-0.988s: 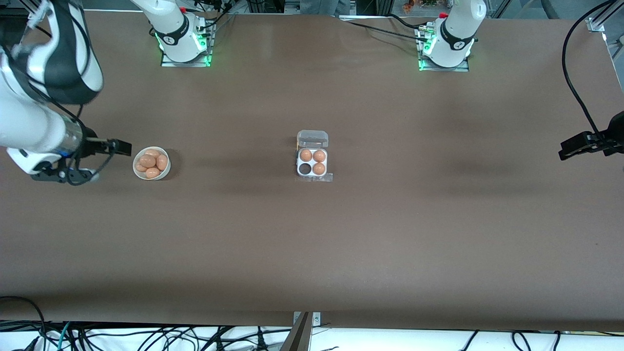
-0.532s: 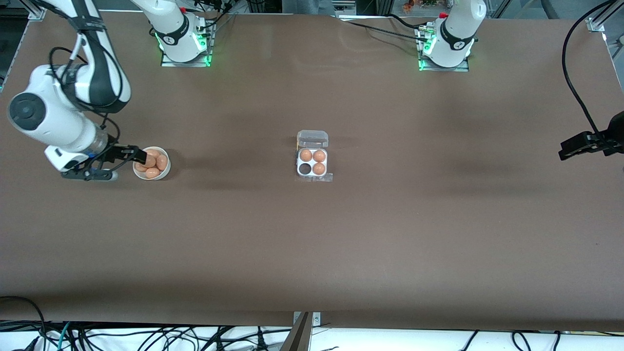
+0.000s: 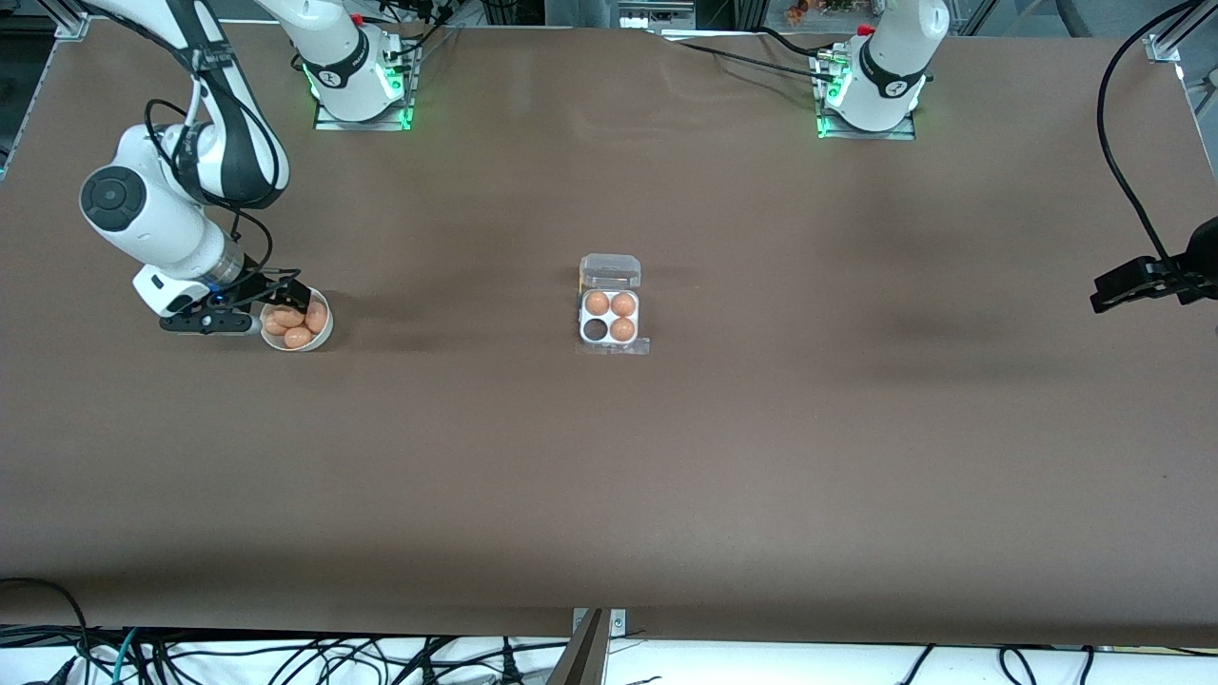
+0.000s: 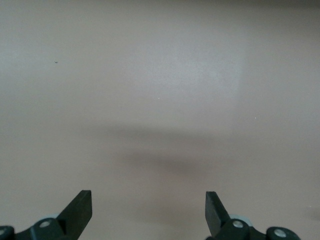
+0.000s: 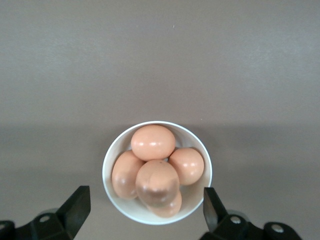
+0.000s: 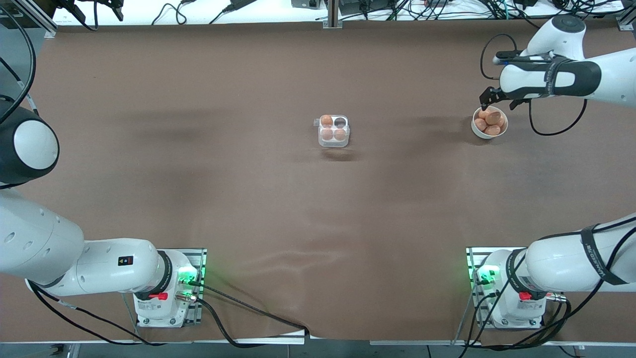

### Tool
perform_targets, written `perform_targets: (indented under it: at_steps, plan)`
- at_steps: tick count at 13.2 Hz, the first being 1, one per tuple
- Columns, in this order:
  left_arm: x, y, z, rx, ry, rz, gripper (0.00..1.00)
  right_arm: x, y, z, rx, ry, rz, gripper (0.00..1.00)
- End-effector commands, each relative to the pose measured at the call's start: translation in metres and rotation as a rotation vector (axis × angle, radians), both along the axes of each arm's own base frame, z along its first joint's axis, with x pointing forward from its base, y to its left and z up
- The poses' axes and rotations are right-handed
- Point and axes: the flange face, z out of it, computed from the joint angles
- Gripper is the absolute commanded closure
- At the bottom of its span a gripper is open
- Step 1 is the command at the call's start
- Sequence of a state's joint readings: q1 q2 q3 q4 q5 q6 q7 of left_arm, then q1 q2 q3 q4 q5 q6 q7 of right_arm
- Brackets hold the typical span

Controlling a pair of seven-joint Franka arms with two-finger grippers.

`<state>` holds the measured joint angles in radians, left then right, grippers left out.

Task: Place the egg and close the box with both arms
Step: 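Move the right gripper over the white egg bowl and lower it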

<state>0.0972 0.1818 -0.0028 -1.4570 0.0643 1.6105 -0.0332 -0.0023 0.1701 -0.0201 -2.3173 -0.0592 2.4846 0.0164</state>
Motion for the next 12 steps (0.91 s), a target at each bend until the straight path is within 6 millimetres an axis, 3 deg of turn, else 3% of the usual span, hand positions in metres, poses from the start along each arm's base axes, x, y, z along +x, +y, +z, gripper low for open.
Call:
perform_targets:
  at_steps: [1,8,12]
  plan:
    - [0.001,0.003,0.002,-0.007,0.004,-0.013,0.00,0.000,-0.005,-0.014,-0.002,-0.008,0.019,0.00]
    - [0.001,0.004,0.002,-0.007,0.005,-0.013,0.00,-0.002,-0.006,-0.030,-0.001,0.022,0.042,0.01]
    - [0.001,0.003,0.001,-0.008,0.007,-0.013,0.00,-0.002,-0.006,-0.033,-0.001,0.032,0.042,0.25]
